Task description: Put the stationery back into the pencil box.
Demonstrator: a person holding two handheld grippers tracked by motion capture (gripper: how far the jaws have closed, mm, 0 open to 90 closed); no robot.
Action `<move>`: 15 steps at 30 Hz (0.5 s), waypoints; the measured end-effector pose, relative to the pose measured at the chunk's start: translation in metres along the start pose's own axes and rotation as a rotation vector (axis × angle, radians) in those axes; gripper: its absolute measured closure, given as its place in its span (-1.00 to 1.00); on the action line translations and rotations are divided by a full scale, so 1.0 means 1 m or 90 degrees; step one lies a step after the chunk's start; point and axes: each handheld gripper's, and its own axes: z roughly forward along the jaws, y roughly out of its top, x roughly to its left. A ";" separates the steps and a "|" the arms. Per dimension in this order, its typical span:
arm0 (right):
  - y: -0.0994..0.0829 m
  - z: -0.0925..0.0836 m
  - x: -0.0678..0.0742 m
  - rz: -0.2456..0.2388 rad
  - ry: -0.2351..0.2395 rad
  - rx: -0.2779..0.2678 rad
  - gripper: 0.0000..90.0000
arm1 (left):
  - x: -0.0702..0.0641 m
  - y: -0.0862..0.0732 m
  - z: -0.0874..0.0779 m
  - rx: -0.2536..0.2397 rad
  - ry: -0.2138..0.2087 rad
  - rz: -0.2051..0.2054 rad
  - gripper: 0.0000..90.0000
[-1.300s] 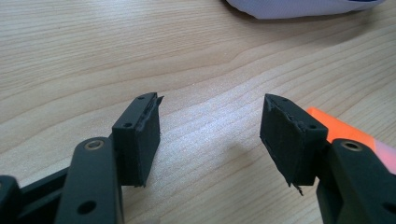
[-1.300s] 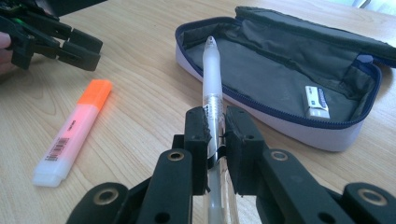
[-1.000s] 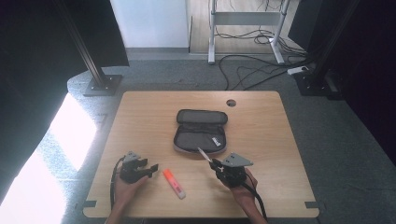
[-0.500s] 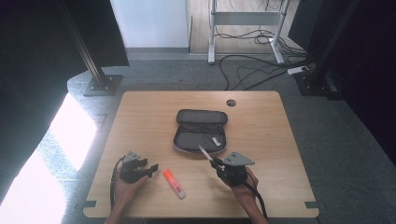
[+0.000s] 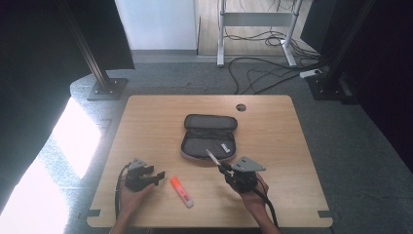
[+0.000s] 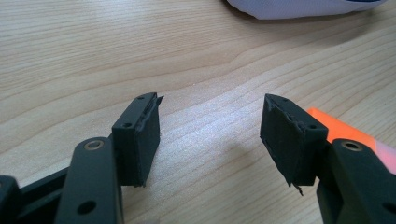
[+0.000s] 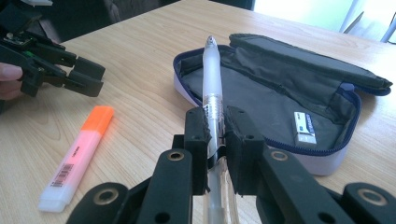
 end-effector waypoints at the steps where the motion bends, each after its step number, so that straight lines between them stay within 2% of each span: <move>1: 0.000 0.000 0.000 0.000 0.000 -0.001 0.75 | 0.000 0.000 0.000 0.000 0.000 0.000 -0.16; 15: 0.006 0.001 0.000 -0.001 0.002 -0.009 0.75 | 0.000 0.000 0.000 0.000 0.002 0.000 -0.16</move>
